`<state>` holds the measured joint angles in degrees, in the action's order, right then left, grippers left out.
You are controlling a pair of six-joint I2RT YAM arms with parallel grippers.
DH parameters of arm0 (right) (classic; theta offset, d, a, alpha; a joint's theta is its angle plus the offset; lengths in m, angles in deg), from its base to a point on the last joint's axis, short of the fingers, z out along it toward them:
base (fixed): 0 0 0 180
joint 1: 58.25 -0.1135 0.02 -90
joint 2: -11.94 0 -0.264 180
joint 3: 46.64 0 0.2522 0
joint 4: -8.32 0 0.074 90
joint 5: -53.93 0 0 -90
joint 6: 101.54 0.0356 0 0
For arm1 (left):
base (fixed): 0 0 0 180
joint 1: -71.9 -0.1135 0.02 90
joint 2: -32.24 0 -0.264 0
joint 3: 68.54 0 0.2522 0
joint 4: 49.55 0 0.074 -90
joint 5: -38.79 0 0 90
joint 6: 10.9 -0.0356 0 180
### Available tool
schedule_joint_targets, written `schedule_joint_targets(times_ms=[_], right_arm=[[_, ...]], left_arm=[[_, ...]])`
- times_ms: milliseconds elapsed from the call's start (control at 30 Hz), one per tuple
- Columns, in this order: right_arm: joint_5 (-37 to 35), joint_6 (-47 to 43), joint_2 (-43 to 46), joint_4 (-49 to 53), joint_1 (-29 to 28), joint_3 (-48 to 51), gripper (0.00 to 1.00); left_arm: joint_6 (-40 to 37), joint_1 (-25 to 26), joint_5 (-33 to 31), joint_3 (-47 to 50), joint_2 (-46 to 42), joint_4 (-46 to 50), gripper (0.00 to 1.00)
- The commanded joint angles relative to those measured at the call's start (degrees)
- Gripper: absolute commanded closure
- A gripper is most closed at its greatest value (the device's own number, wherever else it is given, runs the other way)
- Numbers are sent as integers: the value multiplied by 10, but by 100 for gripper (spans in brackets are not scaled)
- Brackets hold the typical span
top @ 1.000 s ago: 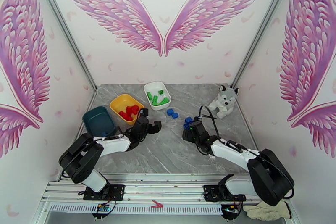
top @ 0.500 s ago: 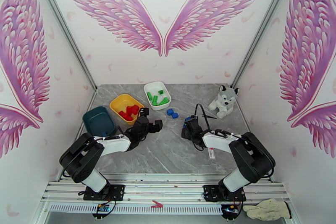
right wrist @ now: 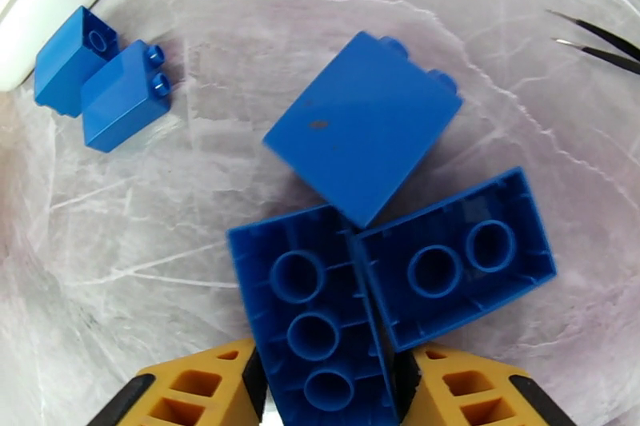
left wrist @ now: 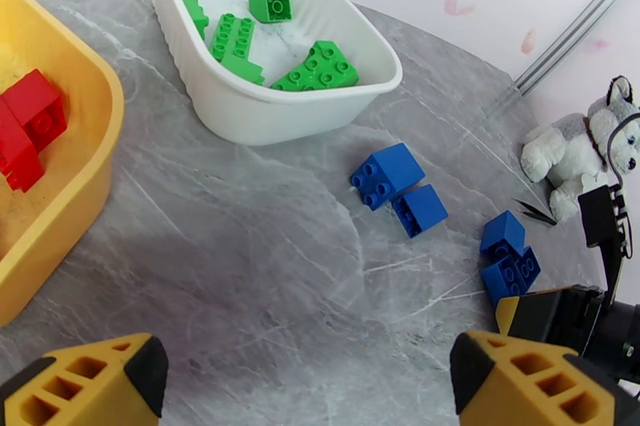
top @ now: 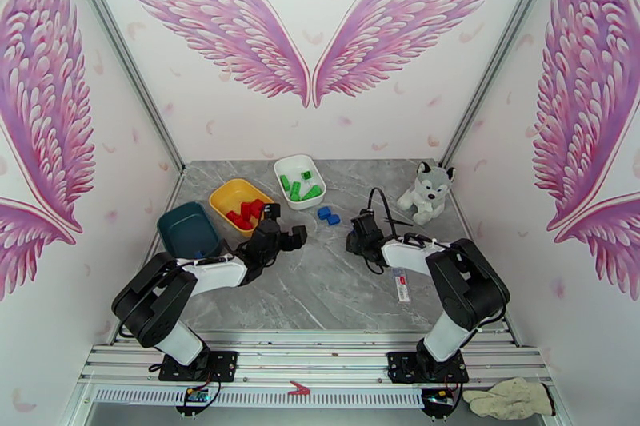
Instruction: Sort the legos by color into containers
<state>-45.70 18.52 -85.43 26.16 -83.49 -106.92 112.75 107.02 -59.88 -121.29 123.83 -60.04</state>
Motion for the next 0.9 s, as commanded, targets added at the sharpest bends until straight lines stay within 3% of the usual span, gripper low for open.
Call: schedule_joint_targets(times_ms=[0,267,467,867], right_arm=[[30,-4,-1,-19,1,-3,59],[61,-6,13,-29,-10,-1,67],[77,-1,30,-32,-42,-7,67],[165,2,7,-77,-159,-89,69]], left_arm=[[7,-10,-2,7,-31,7,1],[16,-50,-1,35,-88,24,1],[15,-83,-18,57,-152,60,1],[57,-210,-72,107,-261,128,1]])
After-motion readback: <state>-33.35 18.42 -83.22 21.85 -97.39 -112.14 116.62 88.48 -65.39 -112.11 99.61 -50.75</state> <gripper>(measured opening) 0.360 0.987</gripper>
